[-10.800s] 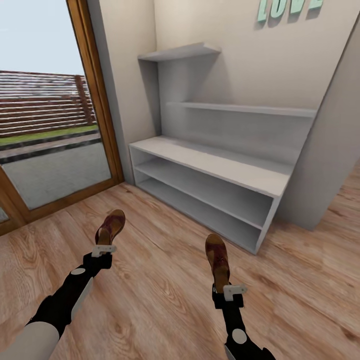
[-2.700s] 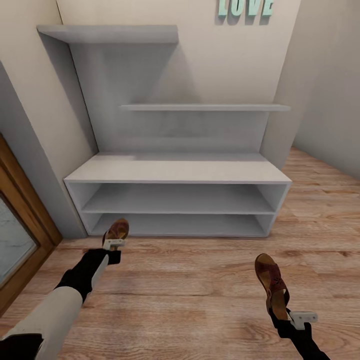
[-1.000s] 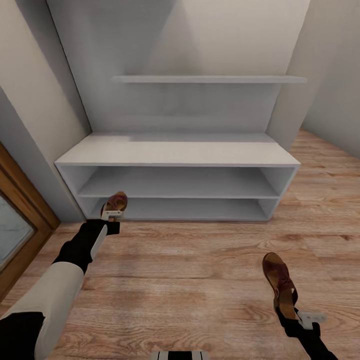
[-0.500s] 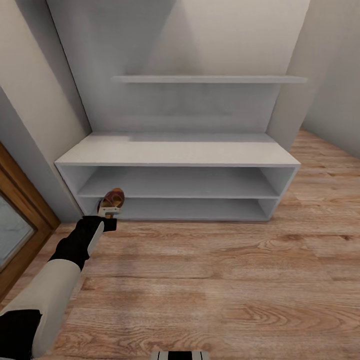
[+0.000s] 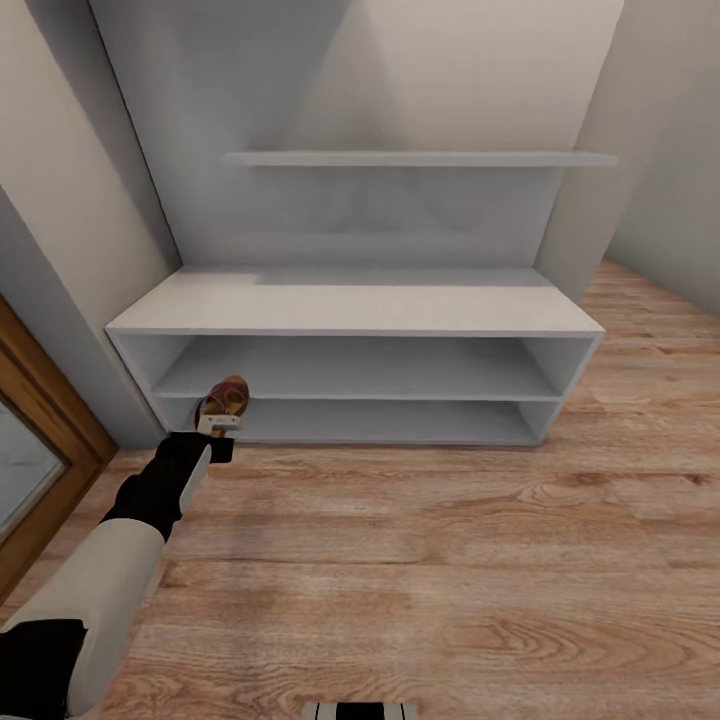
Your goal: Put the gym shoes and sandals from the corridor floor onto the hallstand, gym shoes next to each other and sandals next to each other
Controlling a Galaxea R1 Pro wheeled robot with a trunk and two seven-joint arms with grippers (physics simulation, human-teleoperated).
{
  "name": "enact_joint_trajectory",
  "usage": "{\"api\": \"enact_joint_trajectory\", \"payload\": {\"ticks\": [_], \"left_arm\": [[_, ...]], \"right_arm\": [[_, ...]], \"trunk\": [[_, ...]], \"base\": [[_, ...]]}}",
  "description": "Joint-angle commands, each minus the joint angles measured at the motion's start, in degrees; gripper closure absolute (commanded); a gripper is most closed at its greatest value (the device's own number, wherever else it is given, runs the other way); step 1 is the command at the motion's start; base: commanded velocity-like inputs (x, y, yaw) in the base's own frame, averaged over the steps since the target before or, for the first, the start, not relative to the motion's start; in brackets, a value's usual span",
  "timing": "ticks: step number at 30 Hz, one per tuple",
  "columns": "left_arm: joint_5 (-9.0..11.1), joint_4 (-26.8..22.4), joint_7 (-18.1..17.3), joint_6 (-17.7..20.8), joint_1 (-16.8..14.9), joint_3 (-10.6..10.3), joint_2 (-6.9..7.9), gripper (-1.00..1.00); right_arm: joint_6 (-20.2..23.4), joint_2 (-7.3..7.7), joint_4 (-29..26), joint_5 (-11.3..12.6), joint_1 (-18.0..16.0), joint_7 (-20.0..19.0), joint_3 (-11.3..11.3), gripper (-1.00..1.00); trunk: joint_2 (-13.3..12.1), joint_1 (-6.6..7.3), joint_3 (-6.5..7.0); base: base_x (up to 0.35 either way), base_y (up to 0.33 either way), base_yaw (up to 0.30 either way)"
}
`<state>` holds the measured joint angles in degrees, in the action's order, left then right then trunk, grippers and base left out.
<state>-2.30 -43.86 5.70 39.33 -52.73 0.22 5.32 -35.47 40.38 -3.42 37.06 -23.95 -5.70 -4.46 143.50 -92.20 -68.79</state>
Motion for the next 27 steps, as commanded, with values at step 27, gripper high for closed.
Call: {"api": "enact_joint_trajectory", "payload": {"ticks": [27], "left_arm": [[-1.0,0.0,-0.2,0.2,0.4,0.1,-0.31,1.0]], "right_arm": [[-0.1,0.05,0.1,0.2,0.0,-0.5,-0.5,1.0]], "trunk": [[0.0,-0.01,-0.05]], "base": [[0.199,-0.035,0.0]]}}
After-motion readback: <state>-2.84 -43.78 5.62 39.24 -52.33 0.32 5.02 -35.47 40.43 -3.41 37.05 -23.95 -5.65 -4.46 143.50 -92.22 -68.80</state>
